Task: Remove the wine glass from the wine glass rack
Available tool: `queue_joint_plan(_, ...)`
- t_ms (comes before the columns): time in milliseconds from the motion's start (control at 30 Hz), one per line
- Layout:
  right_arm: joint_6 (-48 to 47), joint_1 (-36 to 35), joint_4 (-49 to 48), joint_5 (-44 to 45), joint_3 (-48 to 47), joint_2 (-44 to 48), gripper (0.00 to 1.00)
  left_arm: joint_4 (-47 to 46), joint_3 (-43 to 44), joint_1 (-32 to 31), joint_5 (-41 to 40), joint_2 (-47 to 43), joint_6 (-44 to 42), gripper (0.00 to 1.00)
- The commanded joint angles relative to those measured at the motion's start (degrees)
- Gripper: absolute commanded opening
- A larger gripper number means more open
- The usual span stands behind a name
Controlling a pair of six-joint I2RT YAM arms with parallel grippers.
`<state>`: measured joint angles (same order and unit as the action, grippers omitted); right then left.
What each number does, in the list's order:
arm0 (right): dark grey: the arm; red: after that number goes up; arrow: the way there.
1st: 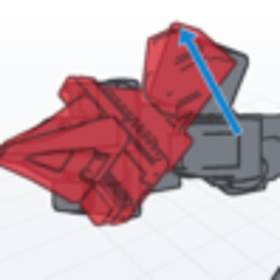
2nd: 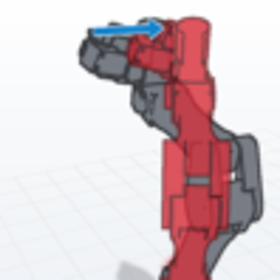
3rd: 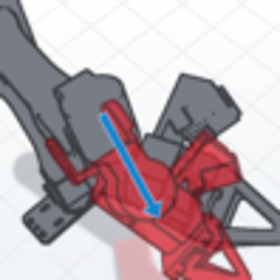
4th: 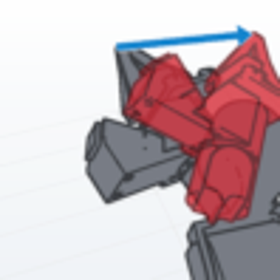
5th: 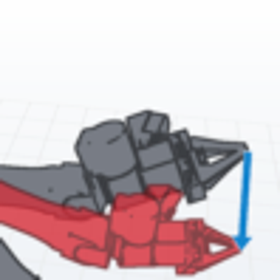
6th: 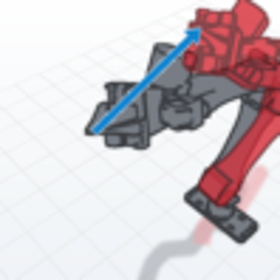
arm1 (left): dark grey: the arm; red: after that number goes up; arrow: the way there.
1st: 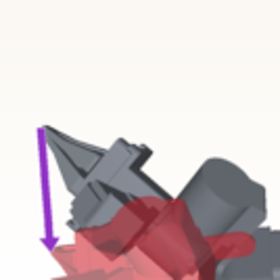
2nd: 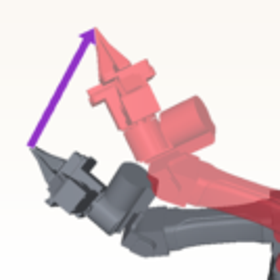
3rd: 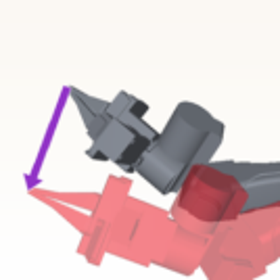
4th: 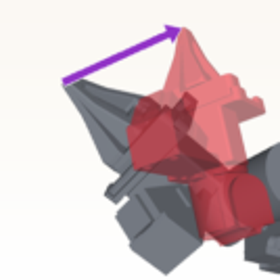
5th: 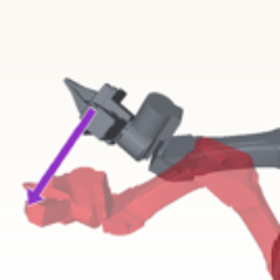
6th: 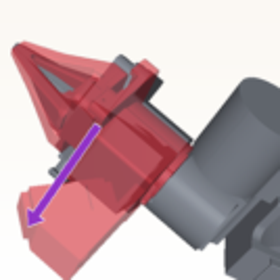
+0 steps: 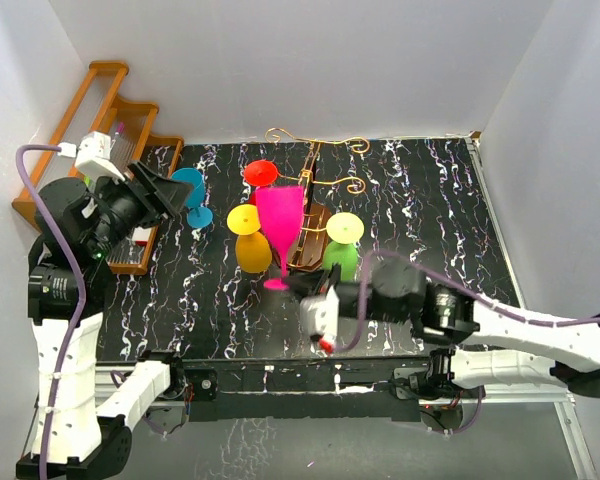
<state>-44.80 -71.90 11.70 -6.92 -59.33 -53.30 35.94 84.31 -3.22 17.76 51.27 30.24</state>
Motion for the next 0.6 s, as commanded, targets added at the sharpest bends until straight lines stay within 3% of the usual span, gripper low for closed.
queue_joint_plan(0, -23.18, -9.42, -3.07, 17.64, 7.98, 1.02, 0.08, 4.44, -3.26, -1.27, 6.36, -1.38, 4.44, 0.52)
queue_joint_plan(300, -43.28, -20.07, -7.96, 32.89, 25.91, 2.85, 0.08, 6.93, -11.51, -4.43, 15.3, -7.24, 7.87, 0.52)
queue_joint_plan(567, -49.81, -21.26, -14.7, 34.77, 30.52, -2.62, 0.08, 15.39, -15.95, -5.8, 19.73, -9.92, 7.17, 0.51)
